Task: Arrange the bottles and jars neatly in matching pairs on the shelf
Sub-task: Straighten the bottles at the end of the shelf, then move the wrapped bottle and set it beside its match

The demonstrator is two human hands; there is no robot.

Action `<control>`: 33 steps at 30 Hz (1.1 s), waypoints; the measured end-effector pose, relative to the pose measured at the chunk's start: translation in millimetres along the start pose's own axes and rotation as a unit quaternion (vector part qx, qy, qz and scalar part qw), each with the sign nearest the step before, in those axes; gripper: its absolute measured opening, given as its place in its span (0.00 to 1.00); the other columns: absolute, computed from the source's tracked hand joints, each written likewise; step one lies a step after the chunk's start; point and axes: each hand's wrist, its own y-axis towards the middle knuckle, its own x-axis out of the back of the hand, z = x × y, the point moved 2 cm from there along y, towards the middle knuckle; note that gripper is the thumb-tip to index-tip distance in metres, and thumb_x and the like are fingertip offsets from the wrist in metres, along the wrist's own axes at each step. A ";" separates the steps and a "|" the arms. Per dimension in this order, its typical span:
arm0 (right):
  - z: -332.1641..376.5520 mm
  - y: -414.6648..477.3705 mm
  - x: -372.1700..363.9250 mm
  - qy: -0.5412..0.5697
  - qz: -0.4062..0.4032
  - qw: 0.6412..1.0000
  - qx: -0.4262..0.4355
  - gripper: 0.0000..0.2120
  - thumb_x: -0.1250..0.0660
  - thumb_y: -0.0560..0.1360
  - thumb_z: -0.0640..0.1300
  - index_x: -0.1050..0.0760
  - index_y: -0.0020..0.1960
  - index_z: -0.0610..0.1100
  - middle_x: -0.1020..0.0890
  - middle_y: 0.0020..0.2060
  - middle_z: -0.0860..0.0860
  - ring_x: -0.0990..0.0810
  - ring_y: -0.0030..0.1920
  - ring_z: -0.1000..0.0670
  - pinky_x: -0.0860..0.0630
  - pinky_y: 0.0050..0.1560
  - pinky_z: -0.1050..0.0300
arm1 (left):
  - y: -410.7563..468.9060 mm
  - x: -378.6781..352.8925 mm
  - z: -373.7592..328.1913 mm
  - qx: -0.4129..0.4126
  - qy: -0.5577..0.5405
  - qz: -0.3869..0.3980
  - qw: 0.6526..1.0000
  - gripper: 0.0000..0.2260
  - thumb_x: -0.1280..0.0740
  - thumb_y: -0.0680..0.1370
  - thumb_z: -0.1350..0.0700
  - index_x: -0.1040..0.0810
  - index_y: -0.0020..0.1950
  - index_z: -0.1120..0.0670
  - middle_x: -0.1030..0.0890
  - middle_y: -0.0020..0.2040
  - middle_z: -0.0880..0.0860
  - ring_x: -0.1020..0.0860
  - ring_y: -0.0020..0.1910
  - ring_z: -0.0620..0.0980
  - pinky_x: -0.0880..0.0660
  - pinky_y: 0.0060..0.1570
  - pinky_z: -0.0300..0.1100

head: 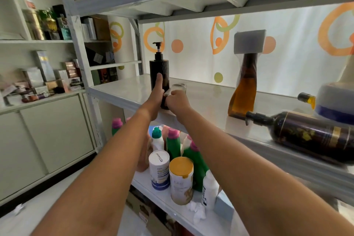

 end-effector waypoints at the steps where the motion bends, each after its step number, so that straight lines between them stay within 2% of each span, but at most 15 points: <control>1: -0.4 0.4 -0.5 -0.003 0.001 1.000 0.005 0.04 0.39 0.70 0.35 0.30 0.37 0.42 0.24 0.40 0.42 0.24 0.45 0.42 0.27 0.47 0.52 | 1.9 0.7 1.2 0.001 -0.002 0.002 1.000 0.65 0.45 0.50 0.14 0.37 0.77 0.55 0.31 0.74 0.54 0.32 0.72 0.53 0.40 0.73 0.53; 4: -1.2 -0.6 4.3 -0.006 0.010 1.000 0.011 0.06 0.39 0.70 0.34 0.31 0.36 0.41 0.25 0.36 0.43 0.24 0.44 0.42 0.27 0.45 0.52 | -11.5 -2.6 -6.4 -0.005 -0.001 -0.008 1.000 0.61 0.48 0.56 0.16 0.41 0.78 0.54 0.35 0.76 0.54 0.36 0.74 0.53 0.43 0.74 0.52; 6: -0.7 -5.2 9.7 -0.006 0.024 1.000 0.007 0.11 0.39 0.70 0.33 0.35 0.32 0.44 0.31 0.31 0.47 0.30 0.39 0.45 0.33 0.39 0.56 | -30.7 -11.1 -16.4 -0.013 -0.004 -0.013 1.000 0.51 0.51 0.67 0.21 0.43 0.79 0.55 0.37 0.77 0.53 0.38 0.75 0.52 0.45 0.75 0.50; 8: 1.5 -11.9 15.8 -0.011 0.035 0.999 0.006 0.12 0.40 0.70 0.33 0.37 0.32 0.45 0.32 0.30 0.48 0.32 0.37 0.47 0.35 0.36 0.57 | -39.1 -19.8 -21.3 -0.036 -0.015 -0.031 0.999 0.38 0.52 0.76 0.29 0.37 0.75 0.55 0.30 0.69 0.51 0.32 0.68 0.49 0.39 0.68 0.43; 10: 6.4 -21.5 26.8 -0.036 0.037 0.998 0.022 0.13 0.41 0.71 0.31 0.37 0.31 0.43 0.32 0.29 0.48 0.32 0.34 0.47 0.36 0.34 0.58 | -50.3 -32.2 -27.6 -0.095 -0.050 -0.105 0.989 0.23 0.48 0.80 0.36 0.25 0.58 0.53 0.25 0.53 0.49 0.27 0.51 0.47 0.32 0.53 0.43; 12: 15.3 -34.1 48.0 -0.073 0.033 0.995 0.053 0.14 0.43 0.72 0.29 0.36 0.31 0.42 0.32 0.29 0.49 0.32 0.35 0.48 0.36 0.34 0.59 | -67.0 -48.4 -35.3 -0.164 -0.073 -0.209 0.961 0.15 0.43 0.78 0.42 0.26 0.45 0.52 0.24 0.43 0.50 0.27 0.44 0.49 0.31 0.49 0.48; 14: 23.7 -43.1 75.8 -0.119 0.024 0.988 0.096 0.11 0.43 0.74 0.30 0.28 0.36 0.38 0.26 0.34 0.47 0.28 0.40 0.47 0.30 0.37 0.59 | -84.1 -72.4 -42.0 -0.192 -0.092 -0.234 0.949 0.14 0.43 0.73 0.45 0.25 0.44 0.53 0.24 0.42 0.51 0.26 0.46 0.52 0.30 0.51 0.50; 16: 31.0 -53.0 108.7 -0.164 0.010 0.980 0.115 0.09 0.41 0.77 0.34 0.22 0.44 0.35 0.22 0.37 0.48 0.24 0.41 0.50 0.27 0.39 0.60 | -106.1 -105.3 -50.6 -0.192 -0.126 -0.193 0.954 0.16 0.42 0.75 0.48 0.23 0.54 0.57 0.23 0.48 0.52 0.25 0.51 0.51 0.29 0.53 0.49; 18: 38.4 -66.7 145.6 -0.180 -0.016 0.976 0.123 0.11 0.39 0.77 0.36 0.22 0.38 0.36 0.24 0.31 0.49 0.26 0.35 0.53 0.31 0.36 0.61 | -127.0 -141.5 -57.4 -0.185 -0.147 -0.149 0.960 0.15 0.42 0.80 0.53 0.24 0.58 0.60 0.23 0.49 0.52 0.24 0.50 0.49 0.27 0.51 0.44; 20: 43.8 -83.6 180.8 -0.190 -0.041 0.973 0.122 0.10 0.39 0.76 0.37 0.22 0.40 0.34 0.23 0.31 0.48 0.25 0.35 0.51 0.31 0.36 0.61 | -148.5 -176.1 -59.9 -0.169 -0.153 -0.100 0.969 0.14 0.44 0.81 0.54 0.24 0.58 0.60 0.22 0.48 0.53 0.23 0.49 0.49 0.24 0.50 0.43; 23: 42.2 -109.2 228.6 -0.247 -0.044 0.962 0.107 0.09 0.37 0.75 0.37 0.19 0.48 0.35 0.18 0.42 0.44 0.20 0.45 0.48 0.27 0.44 0.57 | -181.6 -217.6 -54.4 -0.125 -0.193 -0.049 0.972 0.12 0.43 0.80 0.51 0.24 0.57 0.55 0.21 0.51 0.53 0.23 0.57 0.54 0.26 0.60 0.51; 26: 33.2 -136.7 263.0 -0.341 -0.007 0.937 0.082 0.10 0.35 0.75 0.41 0.19 0.52 0.38 0.18 0.49 0.45 0.21 0.53 0.46 0.27 0.51 0.56 | -219.4 -243.8 -37.8 -0.059 -0.221 -0.028 0.973 0.11 0.43 0.81 0.50 0.28 0.61 0.50 0.25 0.59 0.51 0.28 0.58 0.51 0.33 0.54 0.44; 28: 23.2 -149.2 276.8 -0.401 0.019 0.915 0.037 0.16 0.34 0.76 0.46 0.22 0.59 0.38 0.20 0.55 0.44 0.23 0.54 0.46 0.28 0.53 0.56 | -232.7 -251.0 -24.3 -0.008 -0.229 -0.030 0.973 0.10 0.43 0.81 0.49 0.32 0.61 0.49 0.29 0.63 0.52 0.31 0.56 0.50 0.35 0.52 0.44; 30: 9.4 -161.0 290.3 -0.464 0.054 0.884 -0.022 0.25 0.35 0.76 0.56 0.28 0.65 0.39 0.23 0.59 0.44 0.24 0.54 0.47 0.28 0.55 0.55 | -244.1 -256.7 -15.7 0.036 -0.242 -0.026 0.969 0.13 0.44 0.82 0.49 0.34 0.66 0.50 0.30 0.62 0.53 0.31 0.55 0.51 0.35 0.51 0.44; 33: -12.1 -168.7 304.8 -0.528 0.083 0.841 -0.080 0.33 0.33 0.71 0.66 0.31 0.64 0.42 0.24 0.56 0.47 0.25 0.55 0.47 0.27 0.58 0.51 | -252.8 -262.8 -13.1 0.074 -0.251 -0.020 0.965 0.19 0.44 0.82 0.49 0.39 0.73 0.52 0.29 0.62 0.56 0.28 0.56 0.53 0.26 0.54 0.46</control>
